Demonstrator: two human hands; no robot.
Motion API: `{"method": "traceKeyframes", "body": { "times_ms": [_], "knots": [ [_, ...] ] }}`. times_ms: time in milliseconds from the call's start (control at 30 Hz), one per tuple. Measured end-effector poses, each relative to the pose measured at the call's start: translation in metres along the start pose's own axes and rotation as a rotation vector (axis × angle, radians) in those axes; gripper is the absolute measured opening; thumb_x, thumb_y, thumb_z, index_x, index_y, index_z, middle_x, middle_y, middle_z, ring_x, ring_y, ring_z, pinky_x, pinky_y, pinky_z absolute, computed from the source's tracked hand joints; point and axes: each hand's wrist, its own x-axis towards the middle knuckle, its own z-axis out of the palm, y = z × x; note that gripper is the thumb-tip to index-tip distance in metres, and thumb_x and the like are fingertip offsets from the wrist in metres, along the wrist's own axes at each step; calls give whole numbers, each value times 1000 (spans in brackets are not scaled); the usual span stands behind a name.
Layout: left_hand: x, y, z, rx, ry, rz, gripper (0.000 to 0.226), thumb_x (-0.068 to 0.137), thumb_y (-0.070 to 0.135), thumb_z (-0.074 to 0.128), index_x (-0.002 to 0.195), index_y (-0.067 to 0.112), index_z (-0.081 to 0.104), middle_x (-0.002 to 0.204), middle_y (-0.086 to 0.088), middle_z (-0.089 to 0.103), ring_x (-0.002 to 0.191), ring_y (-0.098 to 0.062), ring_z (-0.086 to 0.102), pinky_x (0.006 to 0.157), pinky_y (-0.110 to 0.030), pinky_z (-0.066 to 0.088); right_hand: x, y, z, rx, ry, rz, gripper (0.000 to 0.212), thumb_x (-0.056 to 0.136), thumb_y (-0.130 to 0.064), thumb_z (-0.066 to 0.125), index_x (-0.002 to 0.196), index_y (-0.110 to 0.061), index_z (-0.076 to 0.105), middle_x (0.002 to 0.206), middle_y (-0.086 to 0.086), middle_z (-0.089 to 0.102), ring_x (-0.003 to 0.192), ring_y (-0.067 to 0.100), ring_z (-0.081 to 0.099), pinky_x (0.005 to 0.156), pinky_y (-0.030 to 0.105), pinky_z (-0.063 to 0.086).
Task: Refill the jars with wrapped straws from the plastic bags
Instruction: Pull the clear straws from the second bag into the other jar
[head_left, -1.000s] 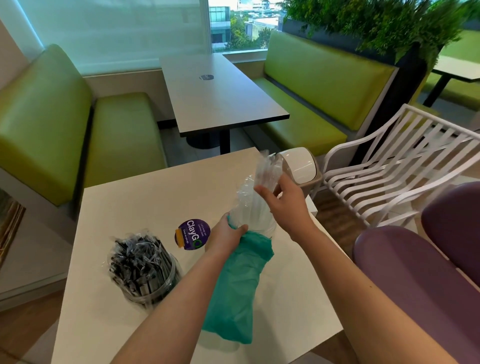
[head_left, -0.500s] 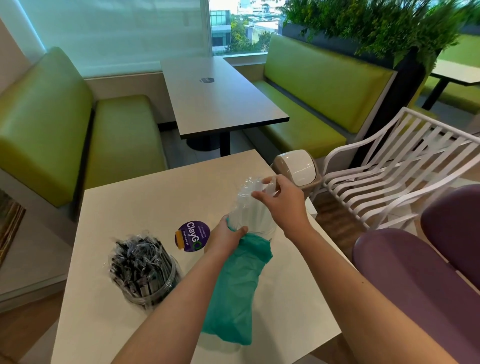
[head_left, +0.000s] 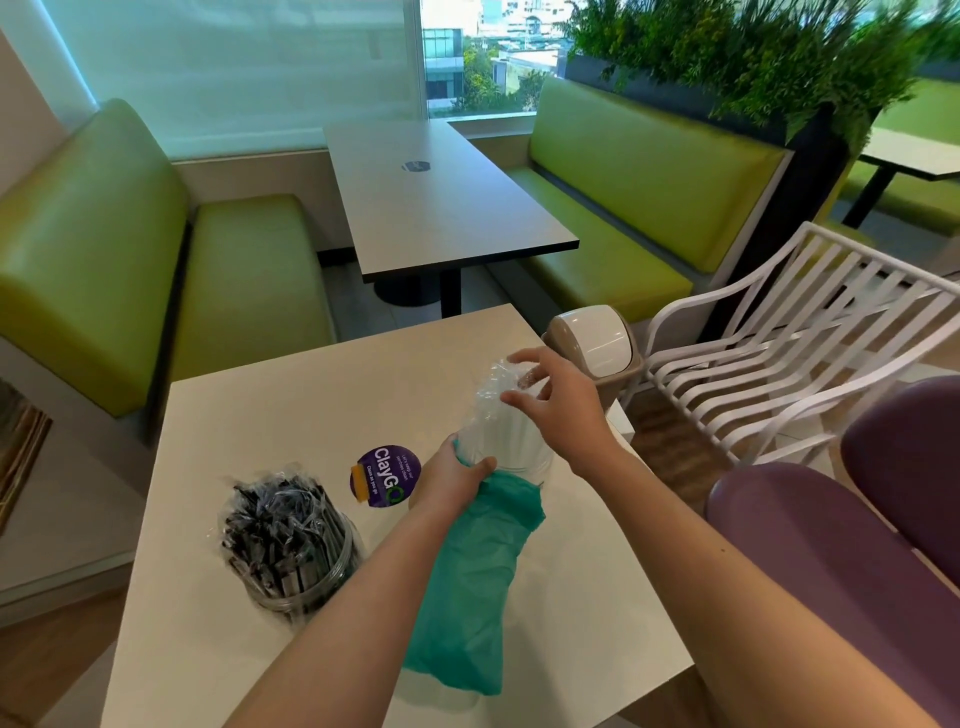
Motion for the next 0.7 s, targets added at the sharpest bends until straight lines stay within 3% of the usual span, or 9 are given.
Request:
{"method": "traceKeyframes", "body": {
  "times_ms": [100, 200, 267, 433, 567, 700],
  "knots": [
    [0, -1, 0, 11, 2, 2, 60, 88, 44, 66, 140, 25, 43, 122, -2, 63, 105, -23, 59, 82, -35, 49, -1, 7, 6, -90, 55, -60, 23, 89, -23, 69, 112, -22, 69, 108, -5, 61, 83, 4, 59, 74, 5, 44],
    [1, -1, 1, 15, 6, 8, 59, 88, 44, 66, 140, 25, 44, 123, -2, 62, 106, -23, 59, 81, -34, 47, -7, 22, 14, -235, -14, -94, 19, 91, -18, 66, 108, -14, 73, 106, -1, 64, 89, 10, 61, 86, 18, 53],
    [2, -2, 1, 14, 7, 14, 58, 88, 44, 67, 138, 25, 46, 121, -2, 63, 105, -23, 59, 83, -35, 49, -12, 27, 16, -330, -61, -102, 21, 92, -20, 65, 111, -14, 72, 109, 1, 64, 94, 13, 61, 92, 28, 53],
    [4, -4, 2, 16, 8, 18, 59, 87, 46, 66, 139, 25, 45, 120, -2, 64, 104, -23, 60, 85, -38, 50, -14, 14, 18, -330, -9, -217, 46, 90, -34, 64, 133, -26, 51, 133, -3, 51, 120, 12, 46, 99, 24, 42],
    [5, -5, 2, 26, 11, 14, 61, 86, 47, 67, 138, 25, 45, 122, -2, 63, 108, -24, 59, 87, -38, 50, -14, 18, 24, -348, 62, -263, 24, 94, -26, 62, 115, -16, 70, 111, 0, 65, 105, 14, 56, 88, 20, 47],
    [6, -8, 3, 18, 15, 20, 60, 86, 48, 68, 137, 26, 47, 120, -1, 64, 106, -23, 60, 85, -37, 50, -21, 42, 28, -557, 99, -320, 18, 88, -30, 69, 101, -20, 77, 91, -4, 73, 91, 16, 51, 75, 31, 50]
  ]
}}
